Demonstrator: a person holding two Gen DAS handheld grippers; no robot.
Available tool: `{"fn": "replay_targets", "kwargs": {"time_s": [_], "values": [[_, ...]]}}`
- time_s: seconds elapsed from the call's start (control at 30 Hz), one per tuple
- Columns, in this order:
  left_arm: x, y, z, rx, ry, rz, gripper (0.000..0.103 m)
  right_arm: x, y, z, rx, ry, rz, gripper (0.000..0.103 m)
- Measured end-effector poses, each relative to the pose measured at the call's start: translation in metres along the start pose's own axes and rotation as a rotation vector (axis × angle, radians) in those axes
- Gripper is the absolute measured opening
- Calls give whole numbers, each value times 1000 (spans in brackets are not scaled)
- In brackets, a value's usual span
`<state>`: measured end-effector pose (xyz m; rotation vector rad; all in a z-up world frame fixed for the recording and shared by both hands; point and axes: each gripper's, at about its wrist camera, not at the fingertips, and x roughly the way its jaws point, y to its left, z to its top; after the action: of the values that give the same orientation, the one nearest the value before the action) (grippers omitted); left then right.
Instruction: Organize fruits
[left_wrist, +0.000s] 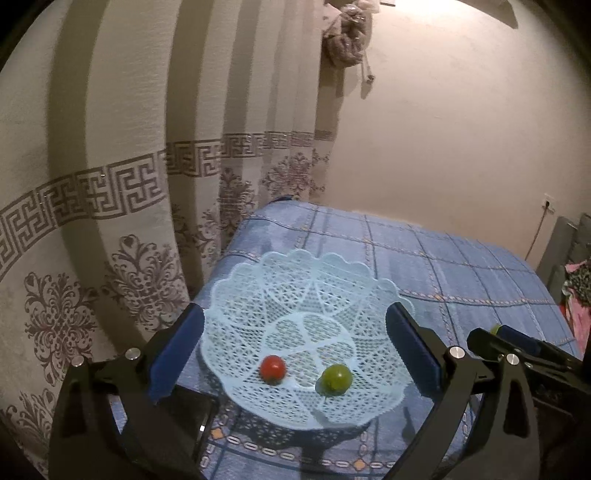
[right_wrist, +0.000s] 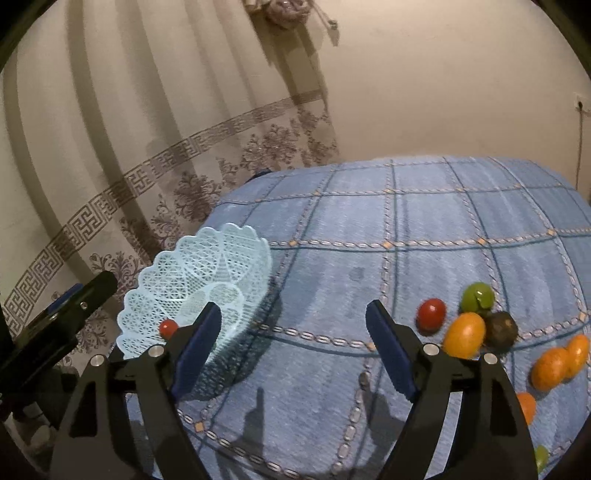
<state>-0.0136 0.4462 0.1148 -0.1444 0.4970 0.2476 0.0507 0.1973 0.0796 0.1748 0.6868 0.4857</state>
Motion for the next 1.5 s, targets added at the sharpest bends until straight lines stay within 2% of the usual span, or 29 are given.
{"fn": "replay_targets", "kwargs": {"time_s": [0.33,0.67,0.97,1.27,1.5], "values": [[7,-32,-10,51,47,-46,100,-20,-36,-8,28,-6,-59,80],[12,-68,-13,115,72,-79,100,-46,-92,-15,91,-20,-152,80],[21,-114,-18,181,102,-120,100,-72,-148,-16,152,-57,-257,80],[44,-164,-35,246,173,-180,100,-79,-196,-29,213,-32,-347,80],[59,-198,-46,296,215,-237,100,-76,-217,-33,250,-23,-352,80]]}}
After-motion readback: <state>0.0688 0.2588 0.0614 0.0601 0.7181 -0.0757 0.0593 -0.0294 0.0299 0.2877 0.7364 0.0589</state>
